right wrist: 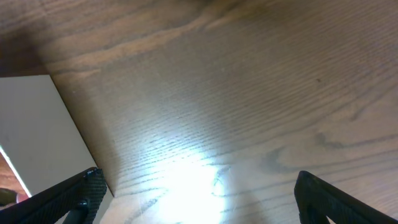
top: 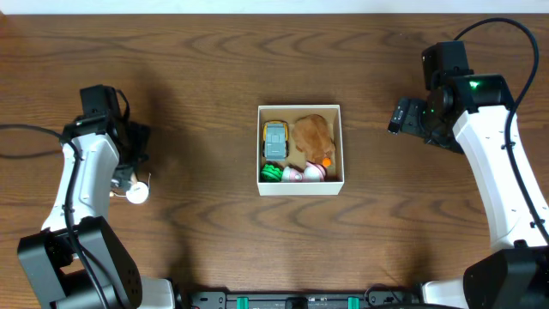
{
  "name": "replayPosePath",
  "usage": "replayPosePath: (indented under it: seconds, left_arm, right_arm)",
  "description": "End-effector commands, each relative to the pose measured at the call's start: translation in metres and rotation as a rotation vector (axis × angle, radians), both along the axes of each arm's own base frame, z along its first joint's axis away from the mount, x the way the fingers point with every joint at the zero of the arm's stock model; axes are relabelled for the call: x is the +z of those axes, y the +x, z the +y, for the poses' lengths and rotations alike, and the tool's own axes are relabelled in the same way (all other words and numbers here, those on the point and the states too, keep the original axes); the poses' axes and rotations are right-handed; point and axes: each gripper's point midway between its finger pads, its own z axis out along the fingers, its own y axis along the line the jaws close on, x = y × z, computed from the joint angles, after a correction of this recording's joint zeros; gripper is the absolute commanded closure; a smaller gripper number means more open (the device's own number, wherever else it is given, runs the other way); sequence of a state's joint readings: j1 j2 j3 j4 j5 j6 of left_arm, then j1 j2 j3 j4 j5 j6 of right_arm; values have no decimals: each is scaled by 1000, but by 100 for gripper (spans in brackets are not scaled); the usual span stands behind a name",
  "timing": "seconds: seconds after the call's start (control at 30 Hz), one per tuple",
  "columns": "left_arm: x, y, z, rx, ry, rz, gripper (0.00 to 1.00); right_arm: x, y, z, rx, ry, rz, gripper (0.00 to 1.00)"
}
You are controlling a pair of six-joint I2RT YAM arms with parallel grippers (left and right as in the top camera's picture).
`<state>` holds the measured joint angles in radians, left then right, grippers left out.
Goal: Pack container
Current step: 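Grasp the white base with wooden stick using the left gripper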
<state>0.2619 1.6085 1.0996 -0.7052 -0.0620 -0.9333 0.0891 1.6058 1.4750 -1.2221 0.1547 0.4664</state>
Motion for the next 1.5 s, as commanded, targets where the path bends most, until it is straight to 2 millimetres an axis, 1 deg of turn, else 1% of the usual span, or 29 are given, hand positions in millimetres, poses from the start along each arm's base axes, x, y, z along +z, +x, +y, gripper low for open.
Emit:
replayPosePath:
  seconds: [0.0,0.1,0.27,0.4,0.53,0.63,0.67,0.7,0.77,0.8,0.83,0.87,1.1,1.27,1.47]
  left_arm:
    - [-5,7,15,-313,147,73,2]
    - [-18,8,17,-489,183,137,2]
    - [-50,0,16,-627,159,258,2]
    - [-67,-6,14,-636,128,306,2]
    - [-80,-10,13,-641,108,337,2]
    - [-85,-12,13,-643,98,352,1]
    - [-86,-12,13,-643,95,355,3]
    - [-87,-12,12,-644,94,356,7]
    - [-87,-12,12,-644,94,356,23]
    - [-87,-12,12,-644,94,356,29]
    - [-87,-13,12,-644,93,357,34]
    - [-87,-13,12,-644,91,360,35]
    - [-87,-16,11,-645,85,370,37]
    - [-88,-18,13,-639,79,370,35]
    - [-97,-23,11,-634,7,325,35]
  right_arm:
    - [-2,-2,-4,-5,-15,9,1]
    - [-2,-1,-4,-5,-15,7,1]
    - [-2,0,-4,-5,-16,2,1]
    - [-2,0,-4,3,-17,5,1]
    - [-1,0,-6,0,-29,3,1]
    - [-1,0,-7,-1,-31,3,1]
    - [-1,0,-7,0,-32,3,1]
    - [-1,0,-7,-1,-32,3,1]
    - [-1,0,-7,-1,-31,4,1]
    - [-1,-1,-7,0,-31,4,1]
    - [-1,-1,-7,0,-31,5,1]
    - [-1,-1,-7,-1,-32,5,1]
    - [-2,-3,-7,0,-32,13,1]
    - [-3,-7,-7,0,-34,31,1]
    - [-3,-11,-8,0,-35,49,1]
